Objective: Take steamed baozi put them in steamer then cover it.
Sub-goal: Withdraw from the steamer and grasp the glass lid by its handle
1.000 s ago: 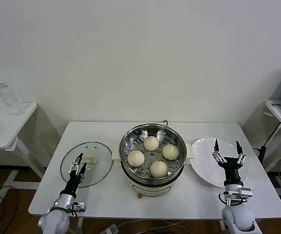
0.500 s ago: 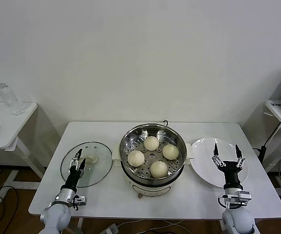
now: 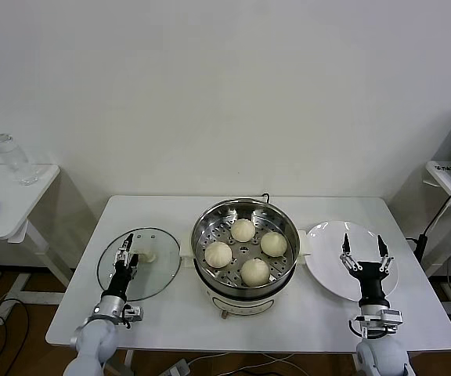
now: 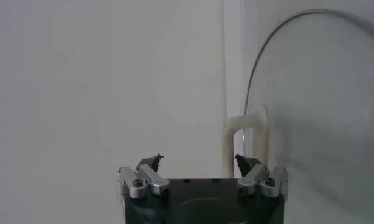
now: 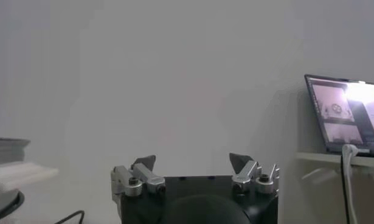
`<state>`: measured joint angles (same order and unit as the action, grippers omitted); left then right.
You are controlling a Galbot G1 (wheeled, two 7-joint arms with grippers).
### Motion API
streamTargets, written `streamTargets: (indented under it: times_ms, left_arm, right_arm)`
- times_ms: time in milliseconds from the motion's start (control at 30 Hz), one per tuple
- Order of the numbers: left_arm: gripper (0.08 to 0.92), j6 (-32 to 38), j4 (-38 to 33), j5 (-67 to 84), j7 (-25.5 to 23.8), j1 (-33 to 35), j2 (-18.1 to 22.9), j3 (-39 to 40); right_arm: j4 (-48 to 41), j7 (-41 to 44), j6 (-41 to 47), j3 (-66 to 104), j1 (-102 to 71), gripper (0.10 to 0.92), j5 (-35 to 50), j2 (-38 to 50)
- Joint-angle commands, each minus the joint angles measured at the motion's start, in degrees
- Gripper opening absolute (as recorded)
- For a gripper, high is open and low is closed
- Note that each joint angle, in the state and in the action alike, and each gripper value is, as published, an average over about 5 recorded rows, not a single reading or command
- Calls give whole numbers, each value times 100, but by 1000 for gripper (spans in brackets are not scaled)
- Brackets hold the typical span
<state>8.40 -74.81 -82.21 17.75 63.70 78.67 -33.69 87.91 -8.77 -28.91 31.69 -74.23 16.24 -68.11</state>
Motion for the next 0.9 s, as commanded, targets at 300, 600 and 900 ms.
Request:
streamTargets:
  times_ms: [300, 600, 900]
  left_arm:
    - [820, -88, 387, 51, -65, -260, 27, 7]
    - [625, -60, 557, 99, -90, -279, 38, 8]
    - [365, 128, 561, 189, -84, -274, 51, -61]
  right_arm:
    - [50, -27, -6, 51, -4, 823, -120, -7]
    - [129, -71, 19, 85, 29, 823, -109, 32]
    - [159, -97, 43, 43, 68, 823, -119, 50]
